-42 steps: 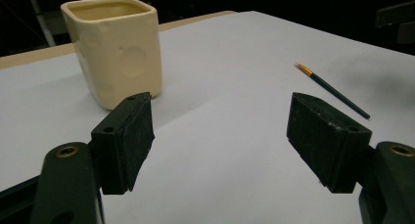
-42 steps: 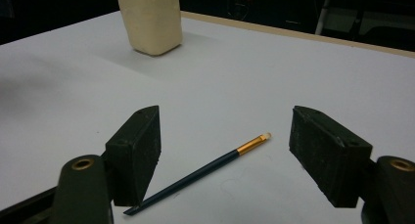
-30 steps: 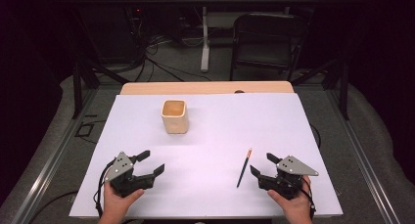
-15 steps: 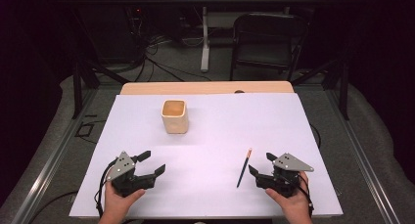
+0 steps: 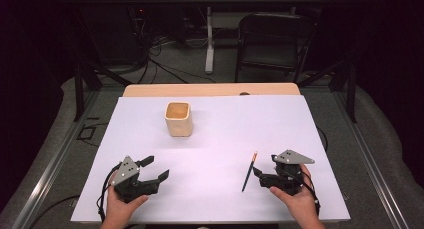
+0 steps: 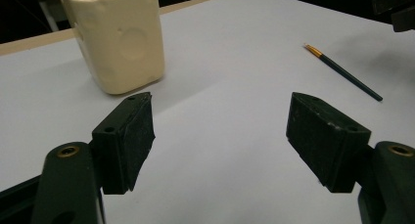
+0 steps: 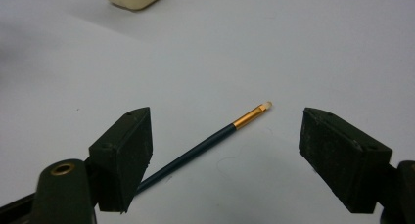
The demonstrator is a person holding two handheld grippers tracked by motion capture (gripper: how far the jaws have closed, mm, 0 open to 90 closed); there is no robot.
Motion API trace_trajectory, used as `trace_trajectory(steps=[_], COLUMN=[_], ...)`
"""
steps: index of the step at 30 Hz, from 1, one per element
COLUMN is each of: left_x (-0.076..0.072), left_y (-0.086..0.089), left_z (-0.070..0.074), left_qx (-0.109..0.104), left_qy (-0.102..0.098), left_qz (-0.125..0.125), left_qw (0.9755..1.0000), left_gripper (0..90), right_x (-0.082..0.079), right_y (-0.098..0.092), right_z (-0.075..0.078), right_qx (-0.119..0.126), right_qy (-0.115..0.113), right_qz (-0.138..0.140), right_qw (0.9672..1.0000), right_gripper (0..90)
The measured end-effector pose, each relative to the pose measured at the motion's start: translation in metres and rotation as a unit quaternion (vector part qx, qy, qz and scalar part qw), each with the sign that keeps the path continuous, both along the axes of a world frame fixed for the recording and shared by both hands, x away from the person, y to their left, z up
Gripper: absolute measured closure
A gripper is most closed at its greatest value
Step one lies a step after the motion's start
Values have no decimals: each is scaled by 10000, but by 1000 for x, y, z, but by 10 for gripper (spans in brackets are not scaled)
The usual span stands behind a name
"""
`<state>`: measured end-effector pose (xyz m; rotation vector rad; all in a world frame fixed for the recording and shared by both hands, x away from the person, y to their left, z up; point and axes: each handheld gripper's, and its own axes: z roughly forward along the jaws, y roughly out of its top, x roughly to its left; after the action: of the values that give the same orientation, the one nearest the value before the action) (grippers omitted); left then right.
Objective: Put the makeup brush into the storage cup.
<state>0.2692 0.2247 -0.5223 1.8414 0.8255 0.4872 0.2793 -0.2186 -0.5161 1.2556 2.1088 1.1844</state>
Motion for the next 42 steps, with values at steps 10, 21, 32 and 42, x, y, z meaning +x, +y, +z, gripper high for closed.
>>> trace_trajectory(steps=[10, 21, 32, 42], left_x=[1, 0, 1, 0], left_y=[0, 1, 1, 1], left_z=[0, 0, -1, -1], left_qx=[33, 74, 72, 72], left_qy=[48, 48, 57, 68], left_qz=[32, 54, 78, 77], left_qw=[10000, 9999, 9999, 9999], left_gripper=[255, 255, 255, 255], right_x=[12, 17, 22, 26], right_y=[2, 3, 5, 4], right_z=[3, 10, 14, 16], right_qx=[-12, -72, -255, -335], right_qy=[445, 674, 869, 1092], right_qz=[123, 71, 45, -3], right_qw=[9989, 9977, 9959, 9935], right_gripper=[180, 144, 151, 160])
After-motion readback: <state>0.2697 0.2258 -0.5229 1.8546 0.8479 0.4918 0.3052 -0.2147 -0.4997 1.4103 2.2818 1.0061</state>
